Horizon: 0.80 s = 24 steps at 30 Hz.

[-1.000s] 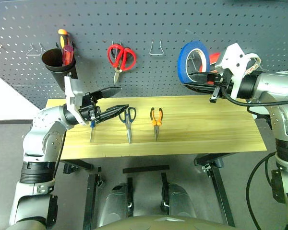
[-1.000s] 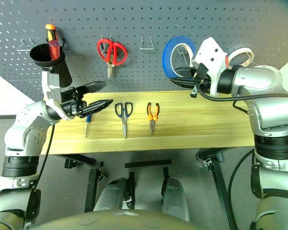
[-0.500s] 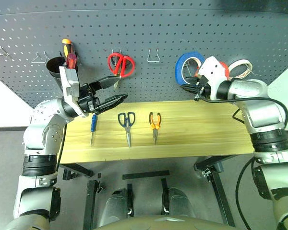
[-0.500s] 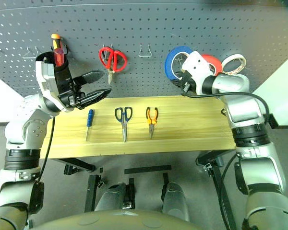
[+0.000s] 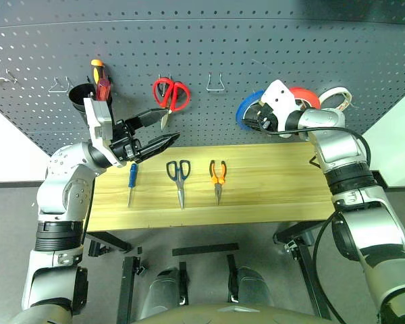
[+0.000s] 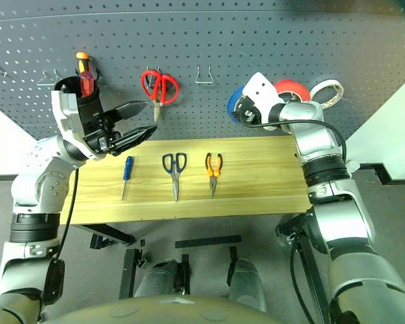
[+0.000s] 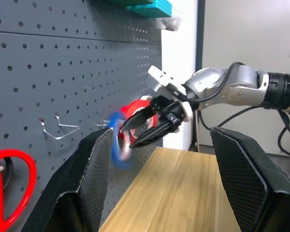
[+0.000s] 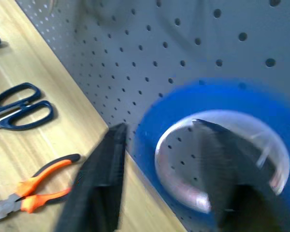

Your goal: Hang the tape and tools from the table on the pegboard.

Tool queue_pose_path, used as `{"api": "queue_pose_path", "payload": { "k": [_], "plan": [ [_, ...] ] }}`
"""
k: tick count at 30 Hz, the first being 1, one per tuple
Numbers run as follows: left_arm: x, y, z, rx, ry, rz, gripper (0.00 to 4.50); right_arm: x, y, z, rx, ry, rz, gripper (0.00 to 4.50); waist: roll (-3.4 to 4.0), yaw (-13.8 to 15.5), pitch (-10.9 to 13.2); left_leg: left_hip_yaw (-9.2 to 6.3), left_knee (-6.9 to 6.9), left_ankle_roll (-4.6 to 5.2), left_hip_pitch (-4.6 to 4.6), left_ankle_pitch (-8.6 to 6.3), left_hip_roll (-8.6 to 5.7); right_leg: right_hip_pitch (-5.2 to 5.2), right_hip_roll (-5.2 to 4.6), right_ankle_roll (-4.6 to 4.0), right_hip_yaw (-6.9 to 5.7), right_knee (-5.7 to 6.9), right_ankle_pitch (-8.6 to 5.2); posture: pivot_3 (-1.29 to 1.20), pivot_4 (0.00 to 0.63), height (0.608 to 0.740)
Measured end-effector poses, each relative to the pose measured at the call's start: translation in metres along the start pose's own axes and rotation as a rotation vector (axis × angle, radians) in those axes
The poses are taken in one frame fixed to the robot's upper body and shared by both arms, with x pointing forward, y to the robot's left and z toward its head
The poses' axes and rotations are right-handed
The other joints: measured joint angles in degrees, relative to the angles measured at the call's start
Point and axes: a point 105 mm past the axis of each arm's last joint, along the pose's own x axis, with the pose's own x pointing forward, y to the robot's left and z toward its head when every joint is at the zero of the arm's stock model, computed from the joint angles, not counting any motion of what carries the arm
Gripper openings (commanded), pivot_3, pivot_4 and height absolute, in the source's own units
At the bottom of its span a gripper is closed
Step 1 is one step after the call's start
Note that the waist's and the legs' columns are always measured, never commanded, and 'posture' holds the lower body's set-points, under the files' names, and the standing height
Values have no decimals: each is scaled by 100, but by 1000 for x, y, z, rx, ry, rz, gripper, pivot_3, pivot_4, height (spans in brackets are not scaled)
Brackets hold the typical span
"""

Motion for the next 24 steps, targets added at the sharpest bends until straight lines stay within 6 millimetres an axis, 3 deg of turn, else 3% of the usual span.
{"api": "queue_pose_path", "payload": {
  "k": [1, 6, 11, 13, 15, 24],
  "plan": [
    [0, 0, 0, 0, -1, 3, 3376, -2, 2, 1, -5, 1, 14, 3806, -1, 2, -2, 0, 0, 0, 2, 0, 0, 2, 0, 0, 1, 0, 0, -14, 63, 738],
    [0, 1, 0, -1, -5, 10, 3376, -28, 16, -2, -23, 13, 115, 3806, -2, 29, -4, -1, 1, 0, 2, 0, -1, 5, 0, 0, 1, -1, 0, -28, 69, 738],
    [-3, 2, -7, -22, 17, 13, 3376, -57, 34, -3, 91, 22, 213, 3806, -3, 0, -7, 5, 1, 0, 28, 0, 1, 23, 0, -1, 5, 1, 0, -36, 88, 738],
    [-5, 1, -15, -29, 59, 12, 3376, -60, 45, -10, 130, 55, 245, 4169, -3, -9, -8, 4, 0, 0, 46, 0, 2, 42, 2, -1, 5, 1, 0, -37, 93, 738],
    [-12, 2, -27, -46, 105, 32, 3376, -57, 59, -19, 179, 88, 279, 4471, -2, -12, -8, 6, 1, 0, 52, 0, 3, 44, 2, -1, 10, 1, 0, -39, 105, 738],
    [-40, 1, -79, -80, 340, 148, 3376, -5, 92, -31, 445, 239, 181, 4471, 0, -7, -6, 2, 2, -2, 50, 1, 4, 39, 2, -2, 13, 6, 0, -38, 147, 738]
  ]
}}
